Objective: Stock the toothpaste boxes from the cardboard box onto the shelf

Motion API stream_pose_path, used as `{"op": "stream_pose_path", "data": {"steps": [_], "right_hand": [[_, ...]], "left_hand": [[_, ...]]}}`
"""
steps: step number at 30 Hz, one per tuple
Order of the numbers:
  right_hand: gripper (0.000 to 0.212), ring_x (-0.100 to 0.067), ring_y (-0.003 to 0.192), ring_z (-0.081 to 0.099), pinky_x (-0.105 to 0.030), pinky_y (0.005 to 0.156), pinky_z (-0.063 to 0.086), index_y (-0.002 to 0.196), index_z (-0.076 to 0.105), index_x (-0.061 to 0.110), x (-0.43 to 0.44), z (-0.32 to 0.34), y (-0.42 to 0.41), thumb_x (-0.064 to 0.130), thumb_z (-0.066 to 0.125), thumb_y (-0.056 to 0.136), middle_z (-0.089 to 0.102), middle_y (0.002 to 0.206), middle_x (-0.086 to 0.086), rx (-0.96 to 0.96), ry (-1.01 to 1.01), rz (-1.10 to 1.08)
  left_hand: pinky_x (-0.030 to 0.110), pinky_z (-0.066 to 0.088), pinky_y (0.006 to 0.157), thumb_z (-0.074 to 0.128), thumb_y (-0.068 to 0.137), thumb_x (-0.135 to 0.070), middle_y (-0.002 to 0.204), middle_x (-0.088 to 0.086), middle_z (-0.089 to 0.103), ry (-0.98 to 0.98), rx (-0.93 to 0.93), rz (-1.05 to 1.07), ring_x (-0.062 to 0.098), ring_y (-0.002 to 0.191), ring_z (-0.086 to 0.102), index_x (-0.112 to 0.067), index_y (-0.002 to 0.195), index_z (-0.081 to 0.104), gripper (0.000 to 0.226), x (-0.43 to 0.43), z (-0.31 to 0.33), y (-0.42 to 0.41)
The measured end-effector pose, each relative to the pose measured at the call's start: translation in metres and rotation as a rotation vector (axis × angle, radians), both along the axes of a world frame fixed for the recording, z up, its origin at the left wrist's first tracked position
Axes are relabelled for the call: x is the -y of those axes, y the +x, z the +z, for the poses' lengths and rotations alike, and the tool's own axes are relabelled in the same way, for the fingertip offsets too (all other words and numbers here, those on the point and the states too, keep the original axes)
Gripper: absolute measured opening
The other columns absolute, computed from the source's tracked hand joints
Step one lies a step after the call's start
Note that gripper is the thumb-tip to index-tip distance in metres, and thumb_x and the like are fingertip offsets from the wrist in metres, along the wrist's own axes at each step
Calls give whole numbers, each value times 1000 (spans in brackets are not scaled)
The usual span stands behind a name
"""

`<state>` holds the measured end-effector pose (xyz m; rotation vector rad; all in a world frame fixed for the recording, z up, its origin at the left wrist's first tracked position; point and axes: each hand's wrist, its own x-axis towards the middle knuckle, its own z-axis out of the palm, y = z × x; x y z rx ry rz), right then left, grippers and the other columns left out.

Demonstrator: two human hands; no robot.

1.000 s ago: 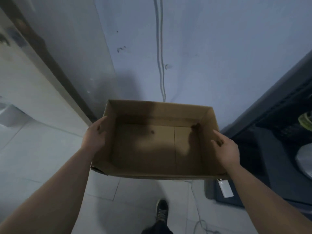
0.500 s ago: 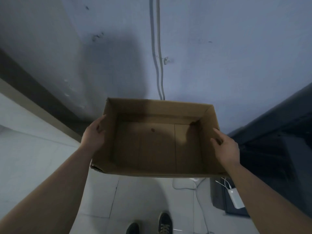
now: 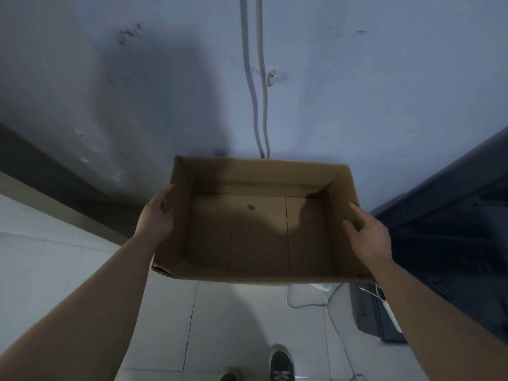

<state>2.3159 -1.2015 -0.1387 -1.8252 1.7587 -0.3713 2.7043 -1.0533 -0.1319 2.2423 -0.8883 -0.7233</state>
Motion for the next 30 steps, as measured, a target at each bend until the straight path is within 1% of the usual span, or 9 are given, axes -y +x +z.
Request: {"op": "stream_pose_path", "data": {"steps": [2,4,6,8,11,14,18,22,30], "right_hand": [[52,-29,106,61,-36,87,49,143,43,25,3,-4,3,25,59,94,63,123,-11,10,13,6],[54,-33,105,61,-39,86,50,145,40,24,5,-7,7,25,58,94,64,119,-15,7,29,17],[56,-33,102,61,-39,83,51,146,37,25,8,-10,9,27,58,94,63,117,-16,-15,33,28],[58,-29,105,60,-38,85,50,147,34,25,11,-13,9,28,58,94,60,125,-13,-45,31,47],[59,-28,116,54,-39,96,45,148,33,23,10,-12,9,28,58,94,50,138,-10,-68,44,58],[57,-29,132,42,-44,108,39,146,36,21,6,-5,11,28,57,94,36,150,-10,-100,16,76],[55,-28,141,27,-41,113,28,145,39,21,-1,24,20,28,57,94,27,155,-10,-126,-54,128],[53,-25,140,29,-37,114,25,143,41,19,-18,70,30,28,57,94,34,152,-9,-103,-100,158],[51,-25,136,36,-35,113,25,141,44,14,-59,176,44,26,58,94,43,146,-10,-17,-206,230]], "left_hand": [[45,50,94,45,91,2,137,8,54,7,-6,7,32,112,58,-32,143,39,62,1,-6,1],[41,50,88,44,90,3,133,9,56,18,-4,13,35,106,60,-32,143,39,64,2,-11,2],[40,48,89,43,89,4,134,9,55,15,9,6,34,109,58,-30,144,38,65,3,-14,4],[40,48,92,43,89,4,138,7,53,13,20,-8,31,113,57,-30,145,37,65,5,-14,4],[42,49,91,46,91,1,137,10,52,39,14,-8,34,111,57,-28,147,34,64,6,-12,3],[47,47,97,51,94,-9,138,12,52,46,-3,6,34,116,55,-24,148,32,59,8,0,-1],[44,43,101,54,95,-21,143,10,47,24,8,-1,31,126,49,-20,147,32,57,7,33,-7],[43,35,107,53,95,-26,150,8,39,27,59,-17,29,136,38,-18,149,31,59,-5,78,-17],[40,38,104,54,95,-27,144,4,47,-60,184,-78,26,130,45,-18,145,36,54,-29,185,-37]]}}
